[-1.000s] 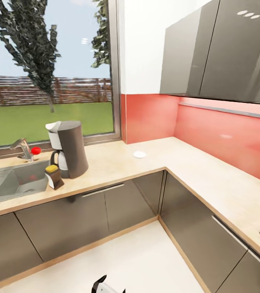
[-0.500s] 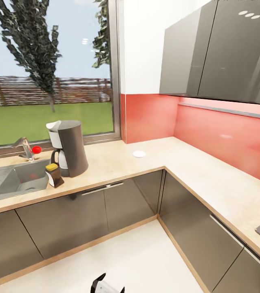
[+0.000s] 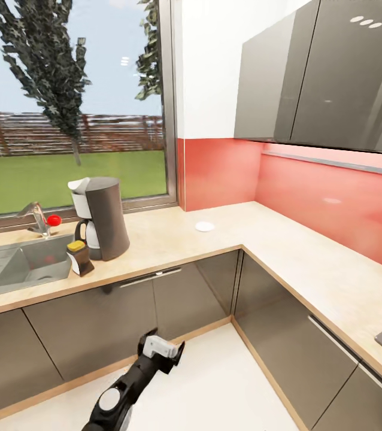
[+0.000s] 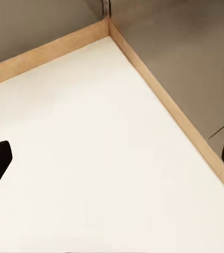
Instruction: Set up a coffee station on the kitchen countertop: keep the coffee maker on the countertop, move the bottle of coffee from the kitchen shelf to the counter next to the coffee maker, place a paper coffee filter on top of the coffee maker, put the saucer next to the coffee maker with the coffee cup on the saucer, and place the electric kettle next to the coffee maker.
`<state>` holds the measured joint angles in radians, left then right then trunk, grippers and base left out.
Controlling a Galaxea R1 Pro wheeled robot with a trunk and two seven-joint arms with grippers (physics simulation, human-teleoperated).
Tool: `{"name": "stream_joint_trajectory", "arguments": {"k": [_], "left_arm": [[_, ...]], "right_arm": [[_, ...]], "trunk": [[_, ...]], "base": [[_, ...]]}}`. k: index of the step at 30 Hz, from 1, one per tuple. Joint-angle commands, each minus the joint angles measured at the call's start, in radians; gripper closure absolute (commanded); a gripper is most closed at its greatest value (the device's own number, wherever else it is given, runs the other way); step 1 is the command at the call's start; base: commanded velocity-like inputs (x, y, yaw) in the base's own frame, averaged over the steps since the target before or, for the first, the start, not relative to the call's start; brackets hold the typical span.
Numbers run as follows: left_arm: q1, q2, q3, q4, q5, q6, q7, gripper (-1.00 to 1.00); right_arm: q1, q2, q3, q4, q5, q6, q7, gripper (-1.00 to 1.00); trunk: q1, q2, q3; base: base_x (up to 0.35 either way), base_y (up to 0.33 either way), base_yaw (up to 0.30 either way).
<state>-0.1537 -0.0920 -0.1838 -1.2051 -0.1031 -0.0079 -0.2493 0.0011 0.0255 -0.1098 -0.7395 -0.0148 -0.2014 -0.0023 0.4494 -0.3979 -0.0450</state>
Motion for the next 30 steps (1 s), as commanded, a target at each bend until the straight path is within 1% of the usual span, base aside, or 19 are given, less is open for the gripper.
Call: {"name": "stream_joint_trajectory", "arguments": {"k": [1,2,3,5,7,8,9,11,14,16,18,19,22,23,24,25,27,29,30], "left_arm": [[-0.013,-0.001,0.001,-0.021,-0.011,0.025,-0.003,-1.00],[-0.041,-0.002,0.002,-0.047,-0.011,0.068,-0.003,-1.00],[-0.057,-0.002,0.002,-0.057,-0.011,0.088,-0.003,-1.00],[-0.111,-0.003,0.003,-0.075,-0.009,0.144,-0.002,-1.00],[-0.190,-0.003,0.004,-0.083,0.005,0.217,-0.002,-1.00],[-0.229,-0.003,0.004,-0.084,0.019,0.255,-0.002,-1.00],[-0.248,-0.003,0.004,-0.085,0.027,0.274,-0.002,-1.00],[-0.321,-0.003,0.003,-0.087,0.068,0.352,-0.003,-1.00],[-0.396,-0.003,0.002,-0.087,0.114,0.434,-0.003,-1.00],[-0.472,-0.001,0.002,-0.088,0.161,0.516,-0.004,-1.00],[-0.552,0.001,0.002,-0.085,0.205,0.610,-0.004,-1.00],[-0.691,0.004,0.033,-0.051,0.249,0.782,-0.004,-1.00],[-0.754,0.005,0.134,0.010,0.269,0.862,-0.009,-1.00],[-0.764,0.005,0.166,0.030,0.275,0.875,-0.010,-1.00],[-0.772,0.007,0.207,0.056,0.284,0.890,-0.012,-1.00],[-0.772,0.008,0.220,0.066,0.287,0.895,-0.012,-1.00],[-0.771,0.007,0.224,0.072,0.288,0.898,-0.013,-1.00],[-0.767,0.006,0.225,0.076,0.289,0.901,-0.013,-1.00],[-0.766,0.006,0.225,0.076,0.289,0.901,-0.013,-1.00]], "right_arm": [[0.000,0.001,-0.002,-0.033,-0.002,-0.001,0.000,-1.00],[0.000,0.005,-0.001,-0.086,-0.003,-0.001,-0.001,-1.00],[0.000,0.008,-0.001,-0.111,-0.003,0.000,-0.001,-1.00],[0.000,0.026,0.004,-0.190,-0.003,0.000,-0.001,-1.00],[0.000,0.057,0.025,-0.294,-0.003,0.002,-0.001,-1.00],[0.000,0.068,0.044,-0.341,-0.004,0.004,-0.001,-1.00],[0.000,0.072,0.055,-0.364,-0.004,0.005,-0.001,-1.00],[-0.001,0.081,0.106,-0.443,-0.004,0.019,-0.002,-1.00],[-0.008,0.086,0.139,-0.518,-0.006,0.050,-0.002,-1.00],[-0.026,0.088,0.153,-0.599,-0.010,0.108,-0.002,-1.00],[-0.061,0.088,0.158,-0.675,-0.039,0.204,-0.003,-1.00],[-0.206,0.087,0.160,-0.733,-0.175,0.421,-0.005,-1.00],[-0.347,0.086,0.159,-0.726,-0.275,0.566,-0.008,-1.00],[-0.398,0.085,0.158,-0.714,-0.297,0.614,-0.009,-1.00],[-0.509,0.084,0.143,-0.682,-0.323,0.716,-0.010,-1.00],[-0.578,0.083,0.116,-0.654,-0.332,0.771,-0.010,-1.00],[-0.636,0.083,0.080,-0.614,-0.337,0.806,-0.010,-1.00],[-0.741,0.080,0.014,-0.512,-0.342,0.842,-0.009,-1.00],[-0.780,0.077,-0.005,-0.462,-0.343,0.851,-0.008,-1.00]], "trunk": [[0.001,-0.002,-0.002],[0.001,-0.002,-0.002],[0.001,-0.002,-0.002],[0.001,-0.002,-0.002],[0.001,-0.002,-0.002],[0.001,-0.002,-0.002],[0.001,-0.002,-0.002],[0.001,-0.002,-0.002],[0.001,-0.002,-0.002],[0.001,-0.002,-0.002],[0.001,-0.002,-0.002],[0.001,-0.002,-0.002],[0.001,-0.002,-0.002],[0.001,-0.002,-0.002],[0.001,-0.002,-0.002],[0.001,-0.002,-0.002],[0.001,-0.002,-0.002],[0.001,-0.002,-0.002],[0.001,-0.002,-0.002]], "base": [[0.000,0.000,0.000],[0.000,0.000,0.000],[0.000,0.000,0.000],[0.000,0.000,0.000],[0.000,0.000,0.000],[0.000,0.000,0.000],[0.000,0.000,0.000],[0.000,0.000,0.000],[0.000,0.000,0.000],[0.000,0.000,0.000],[0.000,0.000,0.000],[0.000,0.000,0.000],[0.000,0.000,0.000],[0.000,0.000,0.000],[0.000,0.000,0.000],[0.000,0.000,0.000],[0.000,0.000,0.000],[0.000,0.000,0.000],[0.000,0.000,0.000]]}}
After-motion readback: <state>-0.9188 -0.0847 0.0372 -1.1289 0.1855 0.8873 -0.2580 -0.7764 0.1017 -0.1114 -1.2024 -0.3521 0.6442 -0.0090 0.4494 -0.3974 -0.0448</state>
